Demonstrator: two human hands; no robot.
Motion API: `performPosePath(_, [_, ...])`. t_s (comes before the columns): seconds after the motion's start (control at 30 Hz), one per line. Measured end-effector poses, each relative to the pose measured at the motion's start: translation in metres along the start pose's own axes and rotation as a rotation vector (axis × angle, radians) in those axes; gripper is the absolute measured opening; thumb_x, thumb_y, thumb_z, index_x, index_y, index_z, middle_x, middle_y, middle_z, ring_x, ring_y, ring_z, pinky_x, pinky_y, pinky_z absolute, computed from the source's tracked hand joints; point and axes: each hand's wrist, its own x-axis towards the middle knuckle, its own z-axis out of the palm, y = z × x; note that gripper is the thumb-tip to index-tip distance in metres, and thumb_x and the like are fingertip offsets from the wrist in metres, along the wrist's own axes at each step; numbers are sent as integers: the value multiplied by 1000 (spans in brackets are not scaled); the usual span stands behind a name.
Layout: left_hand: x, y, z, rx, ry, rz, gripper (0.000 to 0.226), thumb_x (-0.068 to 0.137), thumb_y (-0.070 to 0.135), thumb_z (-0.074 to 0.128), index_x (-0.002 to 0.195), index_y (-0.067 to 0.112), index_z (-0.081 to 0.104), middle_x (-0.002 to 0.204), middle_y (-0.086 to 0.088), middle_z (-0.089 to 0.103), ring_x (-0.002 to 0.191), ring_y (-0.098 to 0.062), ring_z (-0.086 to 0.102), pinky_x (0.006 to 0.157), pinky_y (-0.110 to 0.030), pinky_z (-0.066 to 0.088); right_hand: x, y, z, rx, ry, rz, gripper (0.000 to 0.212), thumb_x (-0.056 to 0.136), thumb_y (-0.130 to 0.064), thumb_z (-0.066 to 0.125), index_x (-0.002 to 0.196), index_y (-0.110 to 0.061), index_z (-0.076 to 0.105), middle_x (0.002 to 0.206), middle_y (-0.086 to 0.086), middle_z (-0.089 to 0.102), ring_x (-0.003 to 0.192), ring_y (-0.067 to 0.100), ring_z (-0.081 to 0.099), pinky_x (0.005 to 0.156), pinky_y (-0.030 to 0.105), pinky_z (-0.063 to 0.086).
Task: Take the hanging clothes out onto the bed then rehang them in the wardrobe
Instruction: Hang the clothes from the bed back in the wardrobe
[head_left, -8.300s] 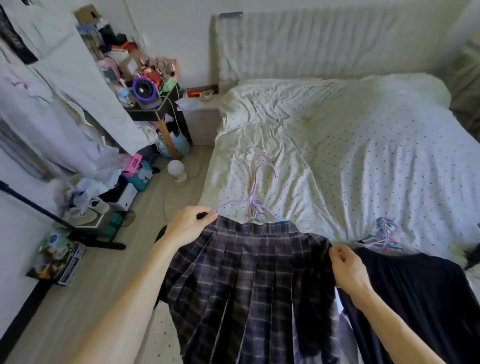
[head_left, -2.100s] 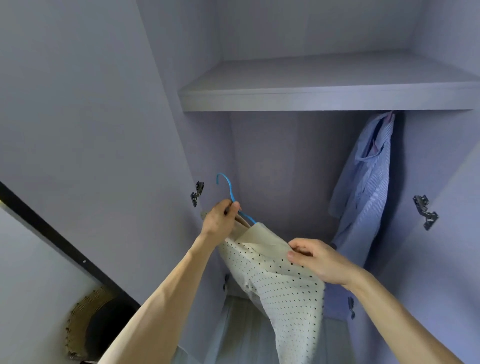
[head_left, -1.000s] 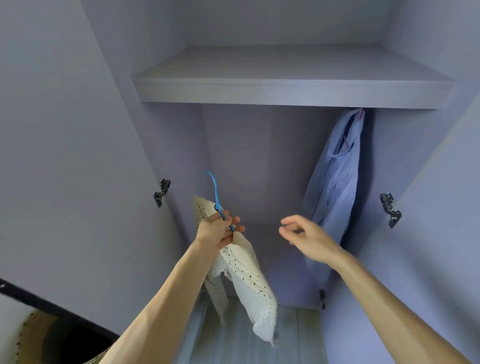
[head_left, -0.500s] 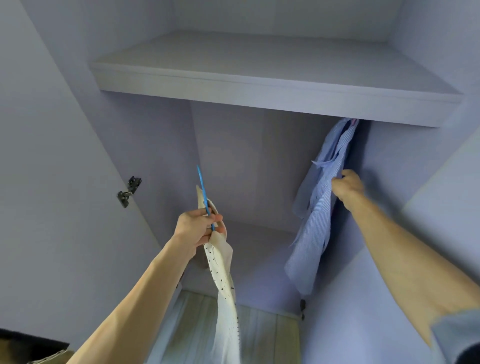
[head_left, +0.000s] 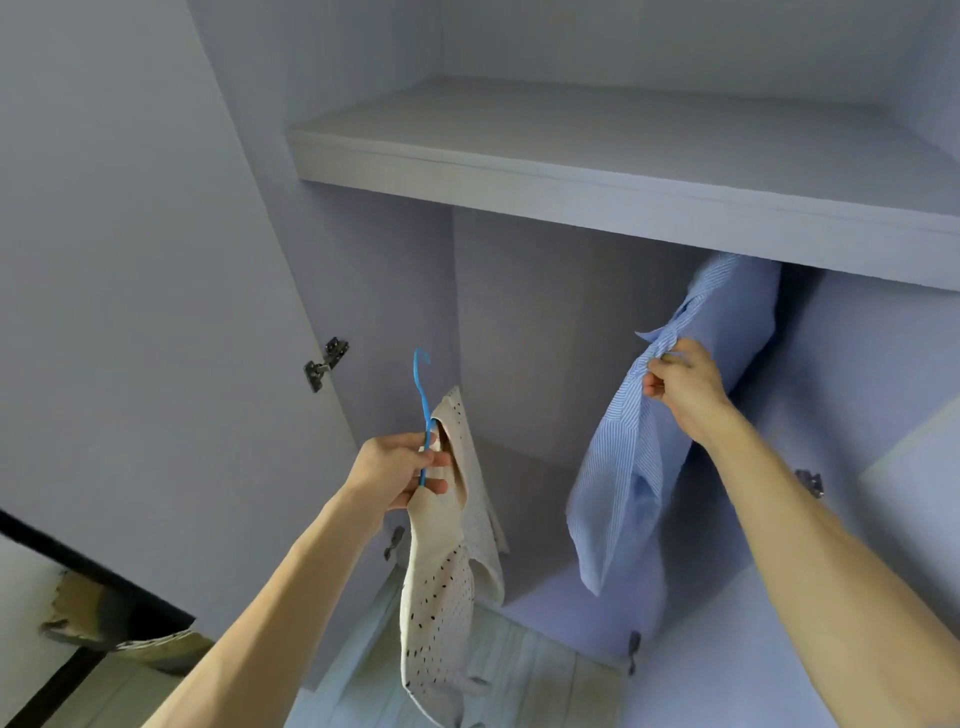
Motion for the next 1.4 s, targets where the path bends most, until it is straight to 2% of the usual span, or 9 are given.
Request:
performPosePath(0.23, [-59,-36,-73,14,102,-19,26,87,-2,64,103,17,74,88,-4,78,66,-25,72,75,-39,63,-129,60,103,-75,-363,-50,13,97,3,51,105,-5,44,85,14,62,61,8,65,63,24,59])
performPosePath(0.37, [-106,-71,-126,-11,194,-52,23,85,5,74,96,25,75,80,4,77,64,-20,73,56,-29,59,-220,82,149,-84,-580,-109,10,98,0,53,103,-4,44,92,17,65,70,22,71,74,38,62])
performPosePath(0.5, [-170,-120,-183,-78,301,-66,25,84,12,77,103,27,74,105,-3,73,72,-22,73,80,-44,62,-308,97,193,-159,-749,-122,13,96,-3,57,102,-8,46,94,14,69,76,28,73,78,50,60])
performPosePath(0.67, [-258,-187,-248,-168,446,-69,25,87,10,73,103,30,74,102,2,72,72,-16,68,64,-25,60,-429,112,250,-172,-961,-112,14,95,7,54,102,0,45,90,12,68,65,5,71,62,18,56])
performPosePath(0.7, [-275,-200,-261,-190,472,-68,25,88,8,71,102,29,73,100,2,72,71,-17,66,60,-23,58,-452,115,259,-153,-1011,-99,13,95,9,53,101,0,44,89,12,67,64,7,71,60,18,56])
performPosePath(0.83, [-341,-249,-308,-318,585,-57,28,91,8,66,105,31,75,94,-1,71,68,-19,60,67,-28,48,-537,125,291,-150,-1219,-61,10,97,5,51,100,2,43,90,19,67,70,26,73,69,38,62])
performPosePath(0.97, [-405,-294,-351,-469,748,-73,32,93,1,62,116,20,73,86,3,70,58,-8,58,50,-17,45,-608,131,313,-168,-1363,-53,10,96,7,51,97,0,44,84,20,66,69,26,72,68,37,61])
performPosePath(1.17, [-493,-381,-421,-687,1092,-89,31,98,-5,51,122,8,66,85,-1,65,48,-4,56,47,-16,46,-686,146,334,-245,-1579,-49,12,95,9,49,95,-1,42,90,27,64,66,24,72,63,31,59])
performPosePath(1.4, [-560,-496,-457,-674,1352,-251,37,101,-9,41,132,-3,59,88,-4,64,72,-10,52,45,-13,41,-759,157,367,-479,-1818,-95,13,93,9,42,101,-2,41,76,17,64,65,23,71,74,49,60])
